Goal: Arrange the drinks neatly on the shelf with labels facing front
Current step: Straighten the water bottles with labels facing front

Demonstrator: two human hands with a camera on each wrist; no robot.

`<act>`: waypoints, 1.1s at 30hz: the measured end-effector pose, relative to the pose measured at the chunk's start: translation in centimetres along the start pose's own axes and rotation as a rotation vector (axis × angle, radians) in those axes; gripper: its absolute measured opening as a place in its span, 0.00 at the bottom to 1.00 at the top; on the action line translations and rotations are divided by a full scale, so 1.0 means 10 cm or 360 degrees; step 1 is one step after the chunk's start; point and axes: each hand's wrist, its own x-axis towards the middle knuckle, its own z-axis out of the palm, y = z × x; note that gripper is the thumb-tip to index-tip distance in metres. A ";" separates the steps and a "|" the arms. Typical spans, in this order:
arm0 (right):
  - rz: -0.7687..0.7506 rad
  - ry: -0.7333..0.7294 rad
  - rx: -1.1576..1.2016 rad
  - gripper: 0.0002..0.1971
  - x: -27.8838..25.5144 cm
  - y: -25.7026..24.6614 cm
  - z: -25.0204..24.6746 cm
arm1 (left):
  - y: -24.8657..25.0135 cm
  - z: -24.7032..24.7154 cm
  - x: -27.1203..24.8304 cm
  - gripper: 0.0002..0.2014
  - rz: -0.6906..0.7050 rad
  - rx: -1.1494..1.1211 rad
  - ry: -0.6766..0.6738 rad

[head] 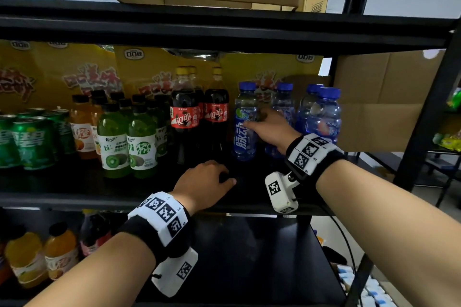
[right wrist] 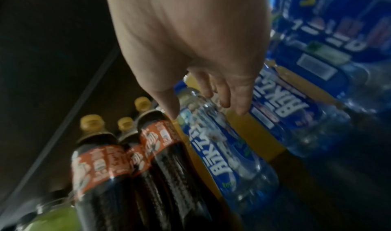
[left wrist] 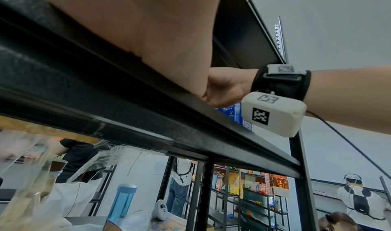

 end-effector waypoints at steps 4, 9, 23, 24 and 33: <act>-0.0254 0.0281 -0.0348 0.17 0.02 -0.22 -0.24 | 0.06 -0.06 0.02 0.22 0.0090 0.0068 0.0043; -0.0319 0.0555 -0.0944 0.16 0.20 -0.53 -0.40 | 0.17 -0.06 0.08 0.23 0.0147 0.0068 -0.0018; -0.0163 0.0423 -0.1017 0.14 0.20 -0.46 -0.34 | 0.18 -0.02 0.10 0.20 0.0166 0.0070 -0.0015; -0.0193 0.0407 -0.0936 0.12 0.17 -0.41 -0.32 | 0.19 -0.04 0.09 0.19 0.0177 0.0067 -0.0007; -0.0447 0.0625 -0.0287 0.15 -0.24 -0.17 -0.28 | 0.45 0.02 0.19 0.33 0.0159 -0.0636 0.0258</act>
